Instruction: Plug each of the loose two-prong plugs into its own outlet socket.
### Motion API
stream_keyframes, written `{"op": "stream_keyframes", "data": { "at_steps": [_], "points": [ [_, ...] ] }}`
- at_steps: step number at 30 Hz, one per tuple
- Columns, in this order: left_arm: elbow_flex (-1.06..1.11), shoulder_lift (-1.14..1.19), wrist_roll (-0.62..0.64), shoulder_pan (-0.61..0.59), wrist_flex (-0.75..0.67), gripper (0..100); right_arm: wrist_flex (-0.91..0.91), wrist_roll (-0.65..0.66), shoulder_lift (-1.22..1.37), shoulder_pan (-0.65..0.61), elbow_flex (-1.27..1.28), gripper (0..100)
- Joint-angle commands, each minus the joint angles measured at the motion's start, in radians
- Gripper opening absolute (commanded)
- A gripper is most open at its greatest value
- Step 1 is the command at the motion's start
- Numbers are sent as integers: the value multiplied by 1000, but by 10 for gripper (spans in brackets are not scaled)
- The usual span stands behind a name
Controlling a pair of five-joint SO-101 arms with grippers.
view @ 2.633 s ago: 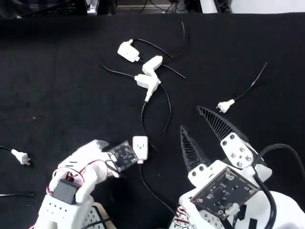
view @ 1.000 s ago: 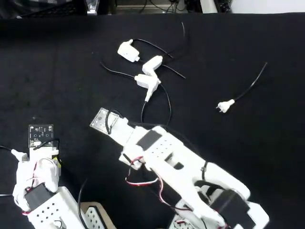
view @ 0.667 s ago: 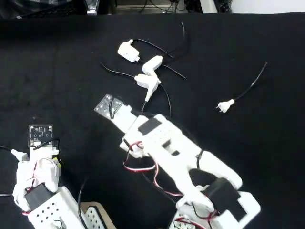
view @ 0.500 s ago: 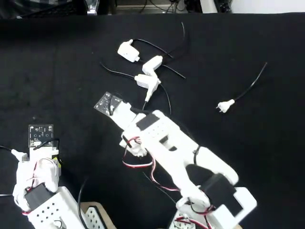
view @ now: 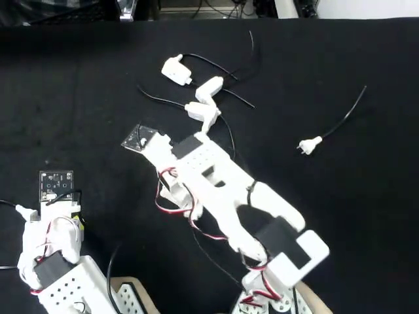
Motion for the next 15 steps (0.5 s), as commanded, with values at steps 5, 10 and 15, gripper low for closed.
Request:
{"op": "stream_keyframes", "data": {
  "at_steps": [5,10,15],
  "points": [
    [19,-5,8,-10,12,220,163,43,53,-2,-76,237],
    [19,-5,38,-12,11,220,164,41,53,-2,-77,239],
    [21,-5,52,-12,9,220,161,41,53,-2,-77,217]
  ]
}}
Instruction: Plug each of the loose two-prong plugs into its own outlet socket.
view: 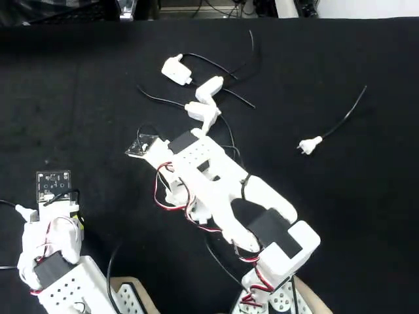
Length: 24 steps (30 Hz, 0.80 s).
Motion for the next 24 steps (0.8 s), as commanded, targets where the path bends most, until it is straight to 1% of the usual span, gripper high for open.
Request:
{"op": "stream_keyframes", "data": {
  "at_steps": [1,5,10,14,17,19,21,23,24],
  "points": [
    [21,-5,14,-12,9,220,14,9,1,-5,-15,191],
    [21,-5,15,-12,9,220,21,12,1,-5,-33,71],
    [21,-5,15,-13,9,220,44,17,1,-5,-42,74],
    [21,-5,15,-13,9,220,46,49,1,2,-42,77],
    [21,-5,15,-13,9,220,91,48,-24,-5,-65,80],
    [21,-5,15,-13,9,220,161,28,-76,0,-117,125],
    [21,-5,15,-13,9,220,241,-8,-147,5,-182,214],
    [21,-5,15,-13,9,220,315,2,-214,3,-217,286],
    [21,-5,15,-13,9,220,336,5,-245,-8,-217,297]
  ]
}}
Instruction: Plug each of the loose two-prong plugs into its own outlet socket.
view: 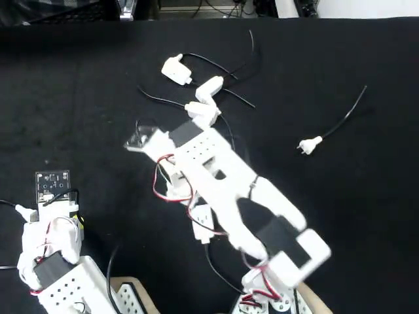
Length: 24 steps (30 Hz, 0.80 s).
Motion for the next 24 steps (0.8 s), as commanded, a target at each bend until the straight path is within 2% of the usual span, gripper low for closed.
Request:
{"op": "stream_keyframes", "data": {
  "at_steps": [1,4,7,12,24],
  "points": [
    [21,-5,9,-10,9,220,130,-8,-171,-21,-79,292],
    [21,-5,9,-10,11,220,126,-37,-219,-41,13,259],
    [21,-5,9,-10,11,220,38,-35,-217,-31,143,233],
    [21,-5,9,-10,11,220,-51,9,-148,-32,295,229],
    [21,-5,9,-10,11,220,-245,14,82,11,329,227]
  ]
}}
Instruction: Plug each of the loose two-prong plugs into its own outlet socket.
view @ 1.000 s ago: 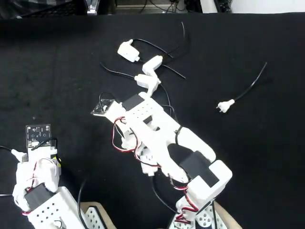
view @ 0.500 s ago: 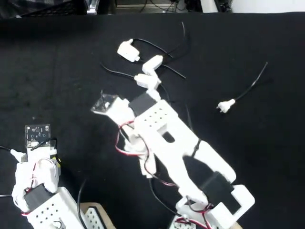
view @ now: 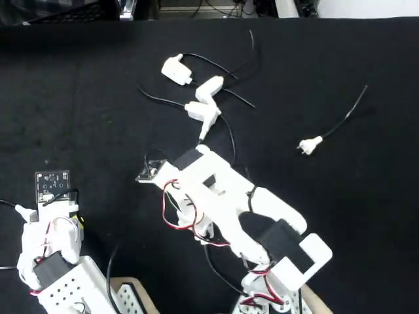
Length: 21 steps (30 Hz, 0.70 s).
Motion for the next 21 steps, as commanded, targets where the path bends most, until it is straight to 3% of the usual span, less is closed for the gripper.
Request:
{"op": "stream_keyframes", "data": {
  "at_steps": [1,14,21],
  "points": [
    [21,-5,9,-10,11,220,-64,15,81,54,-28,227],
    [21,-5,9,-10,11,220,-54,215,124,336,-58,227],
    [21,-5,9,-10,11,220,-38,253,114,362,-73,227]
  ]
}}
